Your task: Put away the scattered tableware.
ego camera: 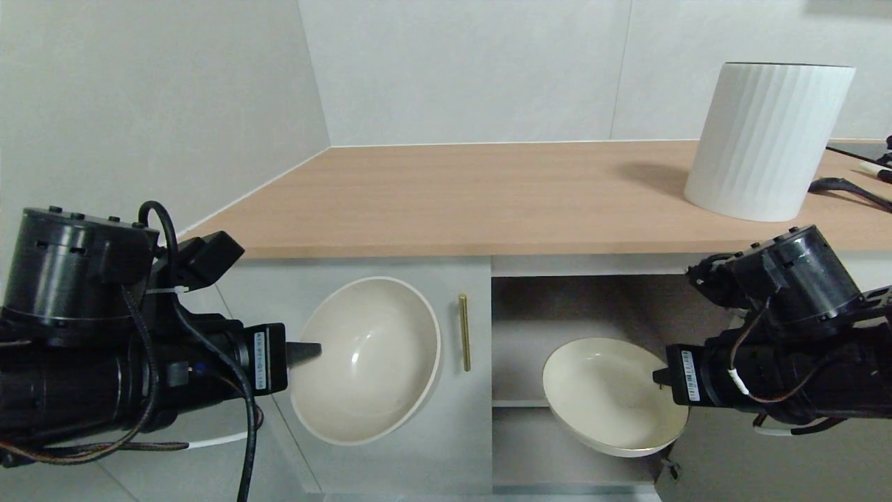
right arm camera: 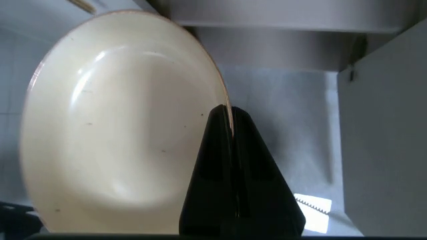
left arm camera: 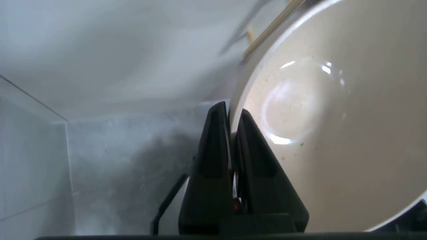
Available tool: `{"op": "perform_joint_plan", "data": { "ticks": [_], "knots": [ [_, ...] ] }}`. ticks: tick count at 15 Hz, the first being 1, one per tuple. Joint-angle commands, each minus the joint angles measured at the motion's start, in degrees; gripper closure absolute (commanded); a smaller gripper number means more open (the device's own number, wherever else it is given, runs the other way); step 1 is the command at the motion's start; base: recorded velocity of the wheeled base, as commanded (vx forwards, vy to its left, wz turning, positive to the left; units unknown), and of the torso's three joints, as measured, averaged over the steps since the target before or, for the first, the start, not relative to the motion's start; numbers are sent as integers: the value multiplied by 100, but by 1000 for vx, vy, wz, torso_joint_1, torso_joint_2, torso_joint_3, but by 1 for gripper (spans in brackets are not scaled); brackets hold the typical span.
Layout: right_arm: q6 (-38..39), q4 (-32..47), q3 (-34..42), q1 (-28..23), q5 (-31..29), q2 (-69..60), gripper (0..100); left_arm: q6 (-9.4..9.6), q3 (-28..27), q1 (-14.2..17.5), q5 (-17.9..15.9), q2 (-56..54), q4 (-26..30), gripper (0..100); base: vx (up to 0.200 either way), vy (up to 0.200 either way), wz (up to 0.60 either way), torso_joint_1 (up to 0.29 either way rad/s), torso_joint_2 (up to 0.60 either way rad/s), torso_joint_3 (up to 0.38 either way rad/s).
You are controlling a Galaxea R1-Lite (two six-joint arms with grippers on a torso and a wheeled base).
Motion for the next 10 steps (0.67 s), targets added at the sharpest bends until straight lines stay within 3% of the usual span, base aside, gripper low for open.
{"op": "perform_joint_plan", "data": {
  "ticks": [1, 4, 10],
  "knots": [
    [-1, 2, -1, 3, -8, 10, 100, -3, -8, -1, -1, 11, 4, 100, 0, 0, 0, -134, 456, 320],
    [-1, 2, -1, 3, -8, 10, 100, -3, -8, -1, -1, 11, 4, 100, 0, 0, 0, -93, 346, 259],
    [-1, -16, -80, -93, 1, 292, 100, -3, 0, -1, -10, 90, 4, 100, 0, 0, 0, -7, 32, 21]
  ]
}}
